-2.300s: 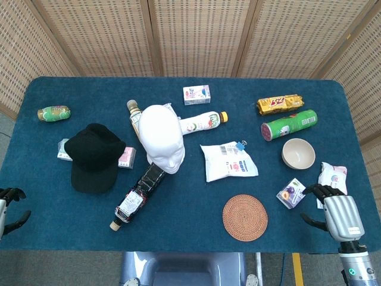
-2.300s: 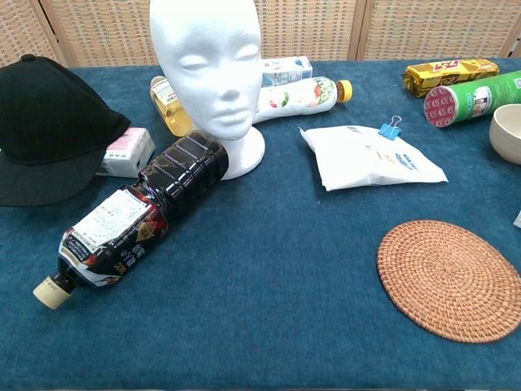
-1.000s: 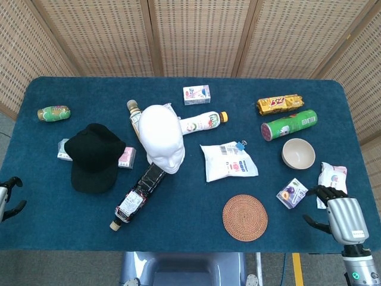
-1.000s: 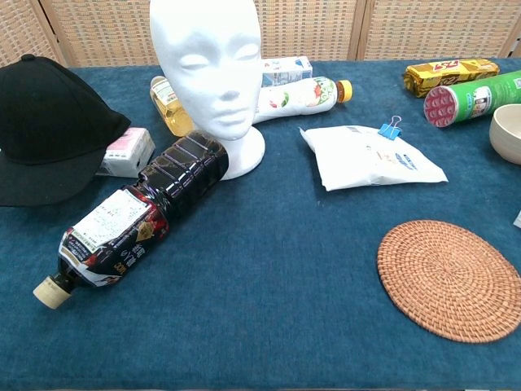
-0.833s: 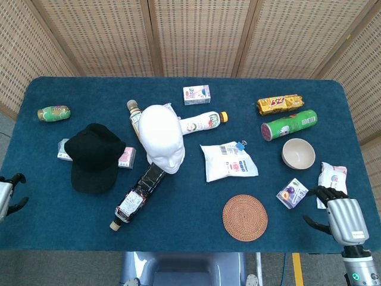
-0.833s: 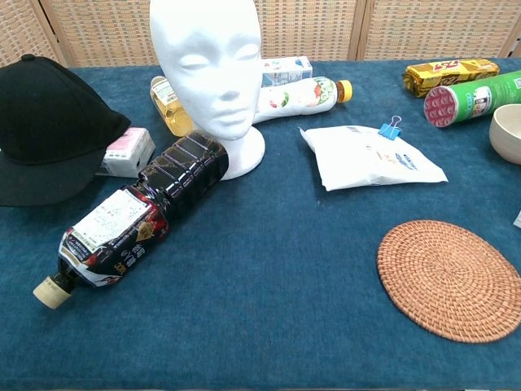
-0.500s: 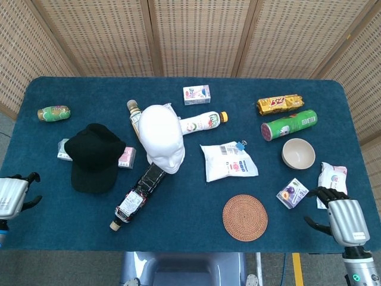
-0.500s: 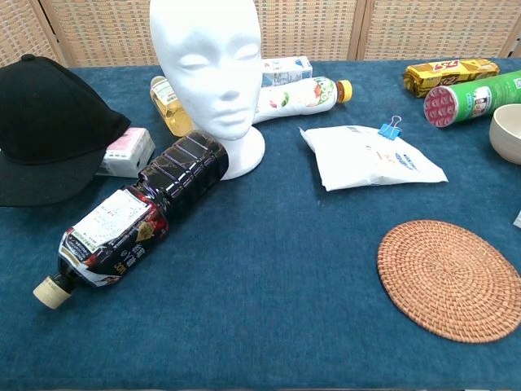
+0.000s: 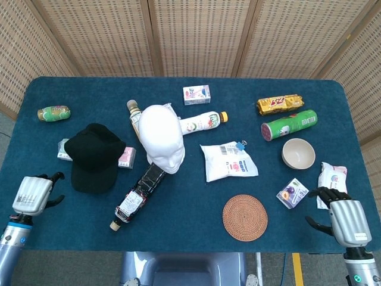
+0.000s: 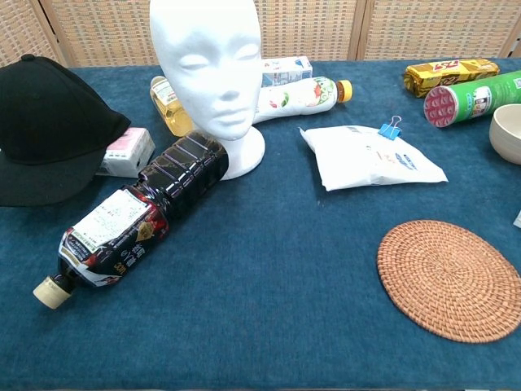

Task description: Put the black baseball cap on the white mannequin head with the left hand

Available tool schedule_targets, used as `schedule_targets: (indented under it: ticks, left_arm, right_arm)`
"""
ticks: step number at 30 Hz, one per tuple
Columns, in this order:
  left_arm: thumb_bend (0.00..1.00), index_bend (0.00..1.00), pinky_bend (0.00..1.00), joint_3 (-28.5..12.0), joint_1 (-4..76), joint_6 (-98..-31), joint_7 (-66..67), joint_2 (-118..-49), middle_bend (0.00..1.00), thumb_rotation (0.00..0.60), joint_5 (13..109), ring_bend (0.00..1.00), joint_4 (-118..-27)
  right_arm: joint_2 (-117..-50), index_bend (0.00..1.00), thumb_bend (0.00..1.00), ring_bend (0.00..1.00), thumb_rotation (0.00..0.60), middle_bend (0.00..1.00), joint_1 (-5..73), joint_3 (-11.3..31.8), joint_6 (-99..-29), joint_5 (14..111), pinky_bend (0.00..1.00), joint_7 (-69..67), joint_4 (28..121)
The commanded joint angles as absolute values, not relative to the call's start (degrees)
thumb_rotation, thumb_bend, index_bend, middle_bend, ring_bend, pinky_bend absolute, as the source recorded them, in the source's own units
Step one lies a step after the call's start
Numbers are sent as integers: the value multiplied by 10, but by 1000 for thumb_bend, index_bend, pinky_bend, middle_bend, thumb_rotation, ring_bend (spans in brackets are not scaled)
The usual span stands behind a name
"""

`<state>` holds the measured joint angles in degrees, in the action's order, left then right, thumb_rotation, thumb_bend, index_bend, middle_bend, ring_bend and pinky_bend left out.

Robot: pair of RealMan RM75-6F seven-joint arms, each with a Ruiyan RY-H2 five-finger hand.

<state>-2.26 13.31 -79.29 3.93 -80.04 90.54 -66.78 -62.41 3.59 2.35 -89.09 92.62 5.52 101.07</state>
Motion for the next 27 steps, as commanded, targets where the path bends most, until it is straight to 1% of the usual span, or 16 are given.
schedule_targets:
  ticks: [1,6,18,21,23,27]
  left_arm:
    - [124,403,771,-19,142,-788,28,-824,764,600,911,650,-648]
    - [124,403,771,-14,147,-790,17,-852,765,600,916,649,-619]
    - [124,403,766,-20,162,-827,-29,-925,764,600,929,646,-527]
    - [124,403,756,-20,166,-840,-46,-936,755,600,935,619,-513]
    - [124,403,743,-19,167,-847,-52,-942,730,600,938,592,-502]
    - [124,403,677,-17,169,-846,-57,-949,676,600,938,536,-489]
  right_arm:
    - [-622,416,82,438,600,421,34,24,-892,925,483,56,1011]
    - [-618,415,81,438,600,422,31,25,-896,922,483,57,1013]
    - [-611,415,81,438,600,422,25,26,-900,916,484,57,1015]
    - [-610,416,81,438,600,422,23,26,-901,915,483,56,1015]
    - [-610,416,81,438,600,421,22,26,-902,914,483,56,1014]
    - [-609,416,82,438,600,421,22,26,-902,913,484,55,1014]
